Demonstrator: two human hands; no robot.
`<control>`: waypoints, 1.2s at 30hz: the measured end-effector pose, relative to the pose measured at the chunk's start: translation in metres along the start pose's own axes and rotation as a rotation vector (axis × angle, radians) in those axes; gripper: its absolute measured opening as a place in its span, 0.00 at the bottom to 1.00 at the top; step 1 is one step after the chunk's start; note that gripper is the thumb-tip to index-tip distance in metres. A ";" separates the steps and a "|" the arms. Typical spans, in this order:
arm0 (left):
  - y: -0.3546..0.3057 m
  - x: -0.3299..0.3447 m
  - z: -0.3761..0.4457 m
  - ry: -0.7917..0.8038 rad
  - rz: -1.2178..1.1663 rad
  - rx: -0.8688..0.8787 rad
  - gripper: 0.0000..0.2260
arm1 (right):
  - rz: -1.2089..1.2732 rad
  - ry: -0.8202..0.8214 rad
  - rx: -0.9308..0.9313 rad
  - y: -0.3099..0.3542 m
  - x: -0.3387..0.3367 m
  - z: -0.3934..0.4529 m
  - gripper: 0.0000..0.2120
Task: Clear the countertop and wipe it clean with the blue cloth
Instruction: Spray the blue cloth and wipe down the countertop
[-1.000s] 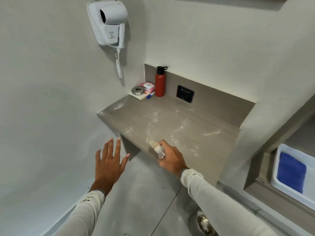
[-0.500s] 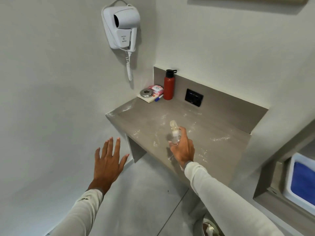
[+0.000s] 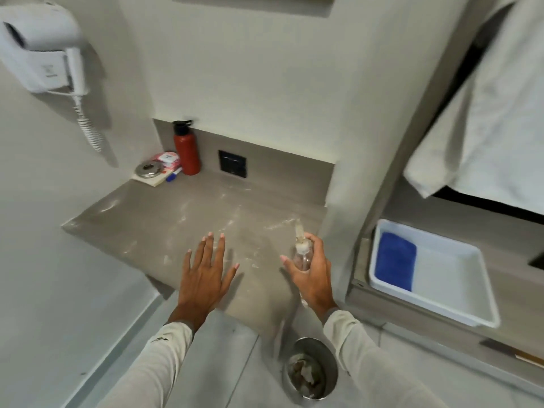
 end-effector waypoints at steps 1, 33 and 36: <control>-0.023 0.006 0.005 0.010 -0.015 0.026 0.32 | 0.021 -0.038 -0.013 -0.006 -0.021 0.004 0.23; -0.364 0.162 0.048 0.443 -0.056 0.630 0.35 | -0.120 -0.382 0.327 -0.251 -0.363 0.134 0.23; -0.363 0.168 0.048 0.436 -0.055 0.615 0.36 | -0.160 -0.415 0.338 -0.245 -0.363 0.131 0.31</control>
Point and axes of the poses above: each hand's wrist, its own z-axis towards the middle knuckle, its own x-axis out of the palm, y = z × x, the point moved 2 cm from there along z, towards the middle knuckle, and after that the axes turned 8 degrees about -z, right-handed, at the moved point
